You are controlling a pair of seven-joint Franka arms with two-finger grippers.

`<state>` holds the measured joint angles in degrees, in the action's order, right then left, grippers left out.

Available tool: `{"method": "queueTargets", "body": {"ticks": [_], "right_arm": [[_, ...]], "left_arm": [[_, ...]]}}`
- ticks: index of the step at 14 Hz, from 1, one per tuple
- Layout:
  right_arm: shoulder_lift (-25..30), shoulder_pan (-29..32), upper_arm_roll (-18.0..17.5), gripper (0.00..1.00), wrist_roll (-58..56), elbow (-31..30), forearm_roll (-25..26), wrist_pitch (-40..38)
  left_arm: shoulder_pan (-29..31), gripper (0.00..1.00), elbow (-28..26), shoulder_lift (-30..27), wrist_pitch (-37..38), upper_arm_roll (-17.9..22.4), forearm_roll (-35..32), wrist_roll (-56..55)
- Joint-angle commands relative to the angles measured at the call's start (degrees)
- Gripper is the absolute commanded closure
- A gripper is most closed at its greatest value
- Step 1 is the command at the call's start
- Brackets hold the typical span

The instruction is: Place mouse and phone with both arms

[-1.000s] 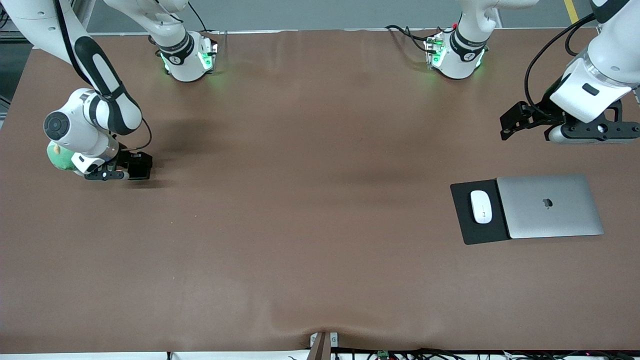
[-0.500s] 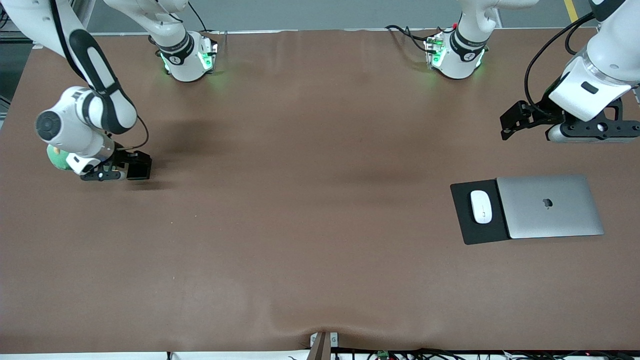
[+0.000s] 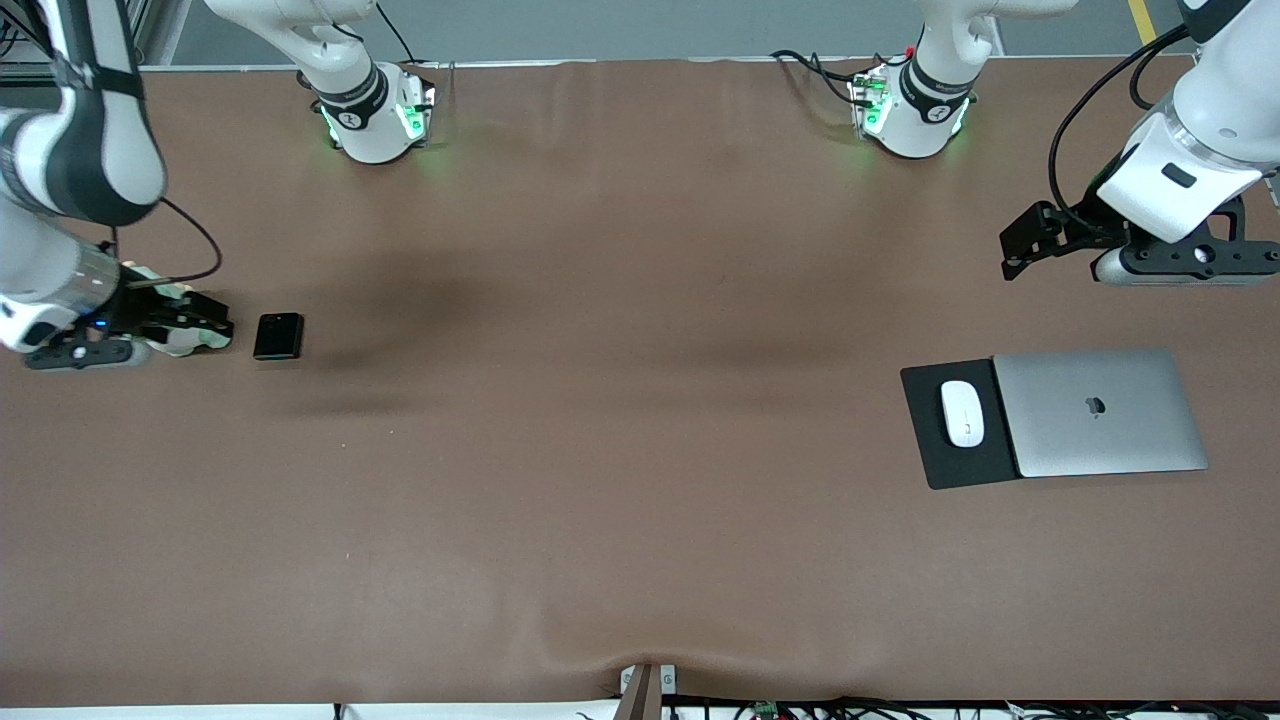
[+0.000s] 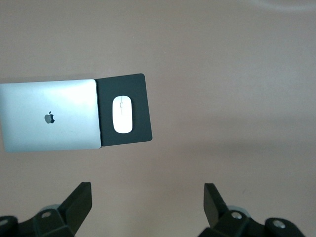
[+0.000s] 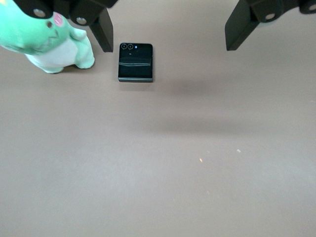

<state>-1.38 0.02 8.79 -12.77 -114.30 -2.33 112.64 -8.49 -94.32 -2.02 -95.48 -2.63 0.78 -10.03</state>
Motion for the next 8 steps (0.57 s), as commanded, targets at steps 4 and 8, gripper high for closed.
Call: {"method": "queueTargets", "body": {"ticks": [4, 8], "right_arm": [[-1.00, -3.63, 0.09, 0.00, 14.52, 12.17, 3.11, -12.61], [2.17, -3.54, 0.00, 0.00, 14.53, 15.31, 3.47, -16.81]], "left_arm": [[0.14, 0.00, 1.33, 0.27, 0.65, -0.10, -1.13, 1.42], [0.32, 0.00, 1.86, 0.35, 0.56, -0.01, -1.31, 1.51]]}}
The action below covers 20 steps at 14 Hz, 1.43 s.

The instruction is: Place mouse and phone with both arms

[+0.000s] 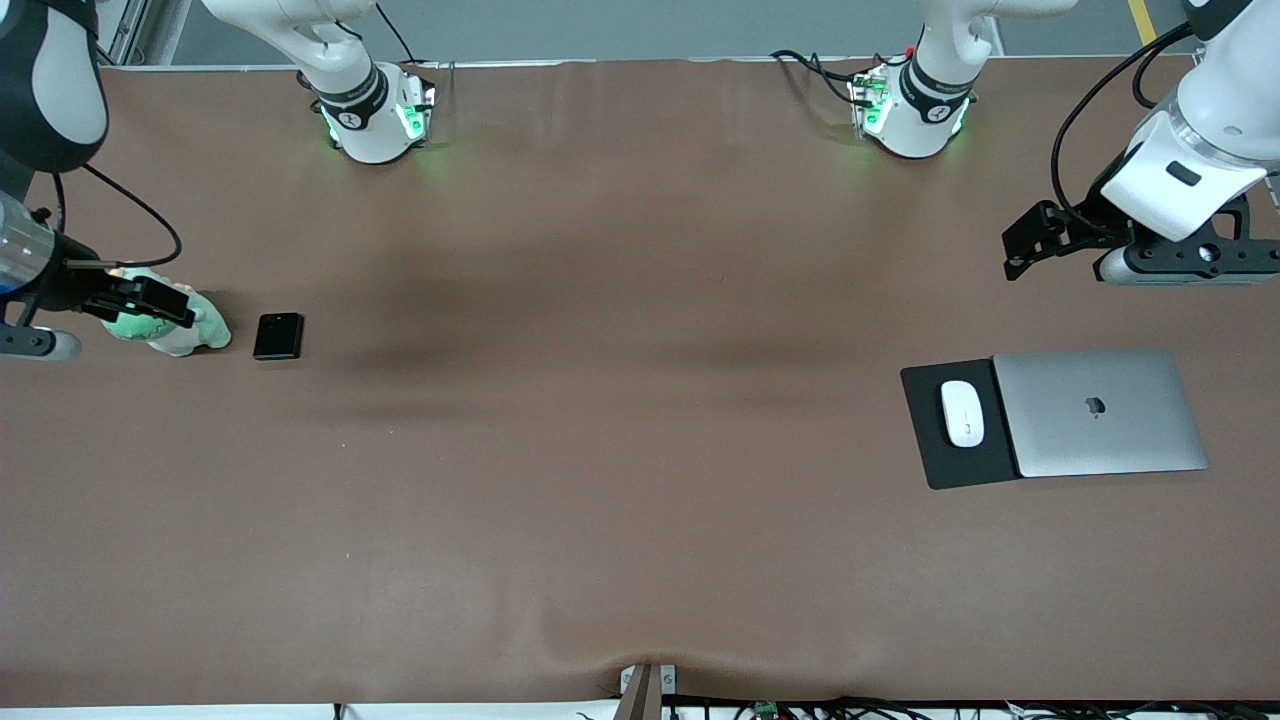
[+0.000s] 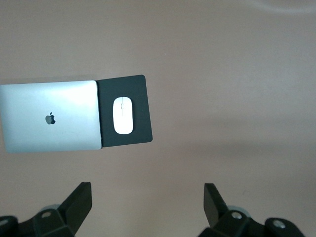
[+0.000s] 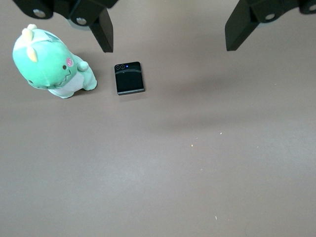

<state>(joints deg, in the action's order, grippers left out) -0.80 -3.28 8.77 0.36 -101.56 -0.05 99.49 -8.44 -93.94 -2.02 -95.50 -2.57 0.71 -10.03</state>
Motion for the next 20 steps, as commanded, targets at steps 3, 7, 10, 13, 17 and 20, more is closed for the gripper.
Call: {"method": "queueTargets", "body": {"ticks": [3, 7, 10, 13, 17, 20], "right_arm": [[1.24, -0.24, 0.10, 0.00, 0.96, 9.26, 1.10, -9.65], [0.72, -0.94, -0.42, 0.00, 0.87, 11.82, 1.37, -9.66], [-0.07, -1.12, -0.42, 0.00, 1.48, 14.37, 1.19, -9.93], [-0.07, -0.94, -0.42, 0.00, 1.66, 14.28, 0.75, -9.93], [-0.43, -0.85, -0.42, 0.00, 1.75, 13.93, 0.49, -9.93], [-0.43, -0.85, -0.42, 0.00, 1.75, 13.49, 0.40, -9.84]], "left_arm": [[-0.18, 0.00, 1.48, -0.43, 1.02, -0.24, -1.15, 1.51], [-0.18, 0.00, 1.57, -0.97, 1.19, -0.15, -1.06, 1.51], [0.09, 0.00, 3.68, 0.00, 1.19, -0.15, -0.97, 1.51], [0.35, 0.00, 4.12, 0.09, 1.19, 0.20, -1.06, 2.64], [0.26, 0.00, 6.84, 1.76, 2.33, 0.20, -1.06, 2.91], [0.26, 0.00, 6.76, 1.76, 2.42, 0.29, -0.97, 3.00]]}}
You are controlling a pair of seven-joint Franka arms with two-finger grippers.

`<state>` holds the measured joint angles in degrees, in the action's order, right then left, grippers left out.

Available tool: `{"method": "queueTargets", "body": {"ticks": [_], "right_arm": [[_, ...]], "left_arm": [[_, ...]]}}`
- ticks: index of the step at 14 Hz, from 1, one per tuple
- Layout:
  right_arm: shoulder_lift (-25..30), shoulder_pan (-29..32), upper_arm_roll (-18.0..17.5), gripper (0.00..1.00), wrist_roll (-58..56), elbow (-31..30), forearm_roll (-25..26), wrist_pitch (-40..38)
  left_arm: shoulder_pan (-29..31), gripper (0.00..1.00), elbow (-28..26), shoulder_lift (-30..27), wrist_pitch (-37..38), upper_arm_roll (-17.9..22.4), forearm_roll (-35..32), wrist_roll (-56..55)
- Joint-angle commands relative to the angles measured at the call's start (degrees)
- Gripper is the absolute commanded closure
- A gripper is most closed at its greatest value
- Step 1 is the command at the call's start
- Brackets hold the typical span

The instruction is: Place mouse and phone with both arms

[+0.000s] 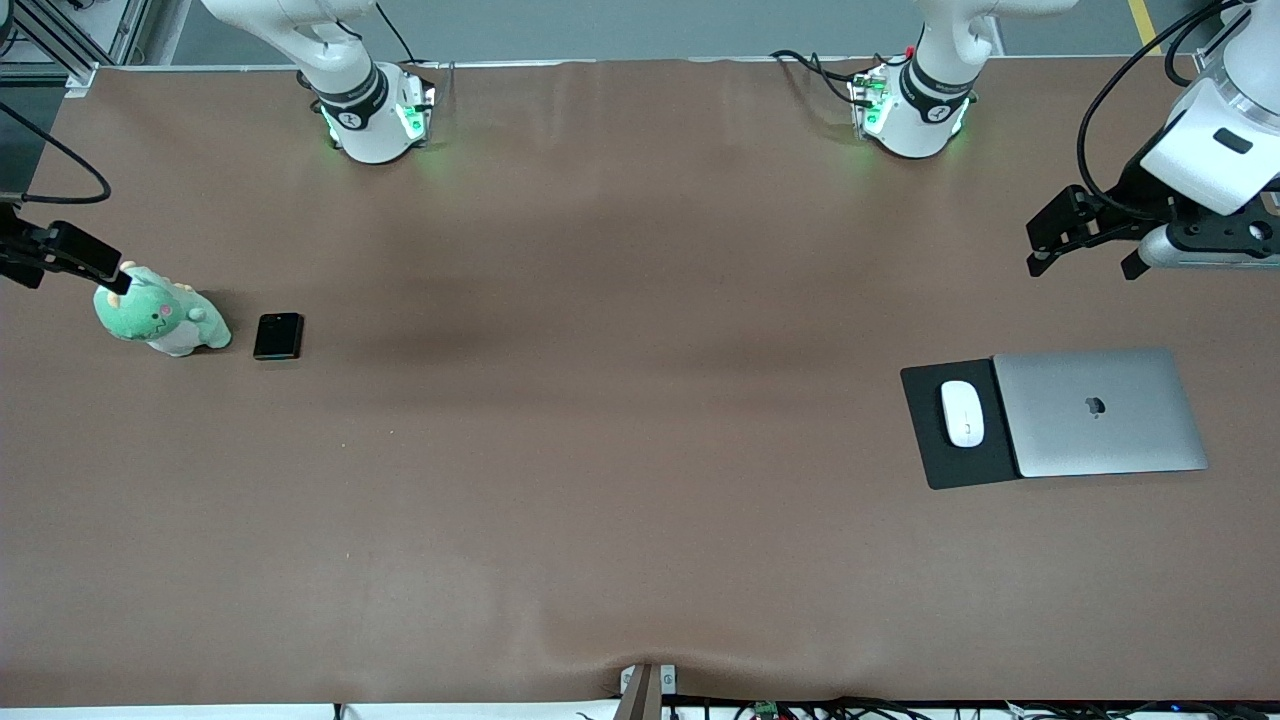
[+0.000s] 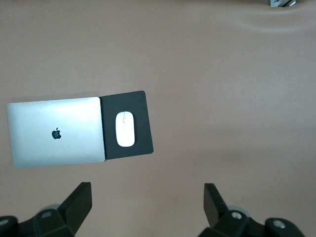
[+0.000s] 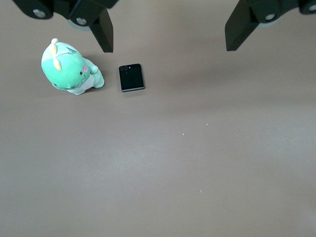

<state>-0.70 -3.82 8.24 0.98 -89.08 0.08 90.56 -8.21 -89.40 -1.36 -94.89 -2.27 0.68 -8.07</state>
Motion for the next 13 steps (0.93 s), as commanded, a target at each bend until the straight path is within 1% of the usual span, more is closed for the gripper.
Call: {"method": "queueTargets", "body": {"ticks": [1, 3, 6, 13], "right_arm": [[-0.53, -0.32, 0.11, 0.00, 1.13, 1.01, 0.10, -1.00], [-0.53, -0.32, 0.11, 0.00, 1.22, 1.01, -0.08, -1.00], [-0.61, -0.40, 0.11, 0.00, 1.22, 1.01, -0.08, -1.00], [-0.70, -0.58, 0.11, 0.00, 1.04, 1.01, 0.10, -1.53]], "left_arm": [[0.03, 0.00, 2.21, 1.09, 1.82, -0.02, -0.94, 1.04], [0.12, 0.00, 2.30, 1.18, 1.82, -0.02, -0.95, 1.04], [0.03, 0.00, 2.74, 2.50, 3.92, -0.02, -0.24, 0.95], [0.03, 0.00, 2.65, 3.03, 4.37, -0.02, -0.24, 1.04]]}}
